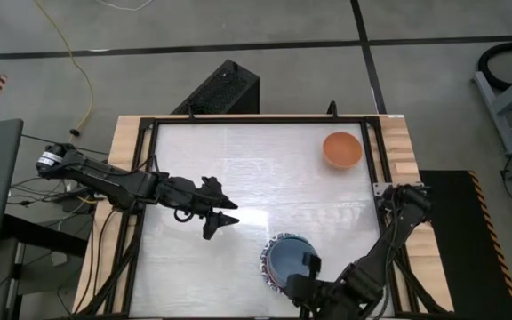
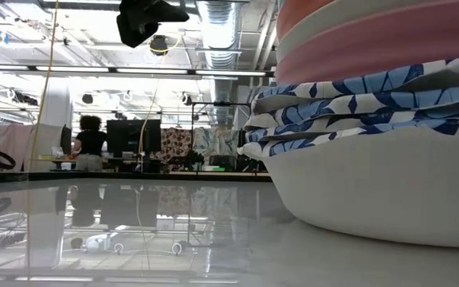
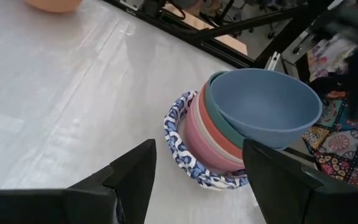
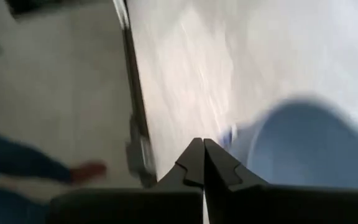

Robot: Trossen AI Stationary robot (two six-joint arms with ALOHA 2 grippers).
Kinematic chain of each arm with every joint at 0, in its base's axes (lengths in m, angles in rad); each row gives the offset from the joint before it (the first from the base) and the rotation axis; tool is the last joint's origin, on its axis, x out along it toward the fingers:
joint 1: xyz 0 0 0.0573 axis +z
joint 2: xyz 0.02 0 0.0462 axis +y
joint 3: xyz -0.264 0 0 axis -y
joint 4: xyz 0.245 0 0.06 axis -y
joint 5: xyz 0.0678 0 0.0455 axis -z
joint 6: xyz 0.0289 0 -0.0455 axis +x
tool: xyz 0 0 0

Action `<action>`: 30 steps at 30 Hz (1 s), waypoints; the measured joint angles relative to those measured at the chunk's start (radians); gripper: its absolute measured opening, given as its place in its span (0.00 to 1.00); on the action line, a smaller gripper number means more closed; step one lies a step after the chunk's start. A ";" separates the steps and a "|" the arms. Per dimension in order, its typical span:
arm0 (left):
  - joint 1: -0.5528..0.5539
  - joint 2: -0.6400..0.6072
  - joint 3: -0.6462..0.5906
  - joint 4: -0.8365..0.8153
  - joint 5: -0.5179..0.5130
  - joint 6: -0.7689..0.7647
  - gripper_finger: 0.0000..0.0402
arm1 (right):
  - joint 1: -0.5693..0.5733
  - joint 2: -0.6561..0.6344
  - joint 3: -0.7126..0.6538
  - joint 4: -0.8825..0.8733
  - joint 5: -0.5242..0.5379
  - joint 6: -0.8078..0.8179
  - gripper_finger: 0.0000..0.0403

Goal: Nest bowls inside each other
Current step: Stack the blue bowl on top of the green bowl, then stack the light orange on top of the blue bowl

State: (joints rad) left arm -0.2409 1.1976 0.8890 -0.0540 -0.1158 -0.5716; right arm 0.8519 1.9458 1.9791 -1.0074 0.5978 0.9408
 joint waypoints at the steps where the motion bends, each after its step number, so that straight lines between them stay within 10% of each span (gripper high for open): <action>1: 0.000 0.000 0.000 0.000 0.000 0.000 0.57 | 0.003 -0.002 0.016 0.004 0.034 -0.012 0.03; 30: 0.000 0.000 0.000 0.000 0.006 -0.028 0.57 | 0.007 -0.023 0.027 -0.387 0.047 0.360 0.03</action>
State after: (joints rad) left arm -0.2405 1.1973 0.8890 -0.0537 -0.1101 -0.5994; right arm 0.8587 1.9228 2.0064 -1.3941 0.6447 1.3005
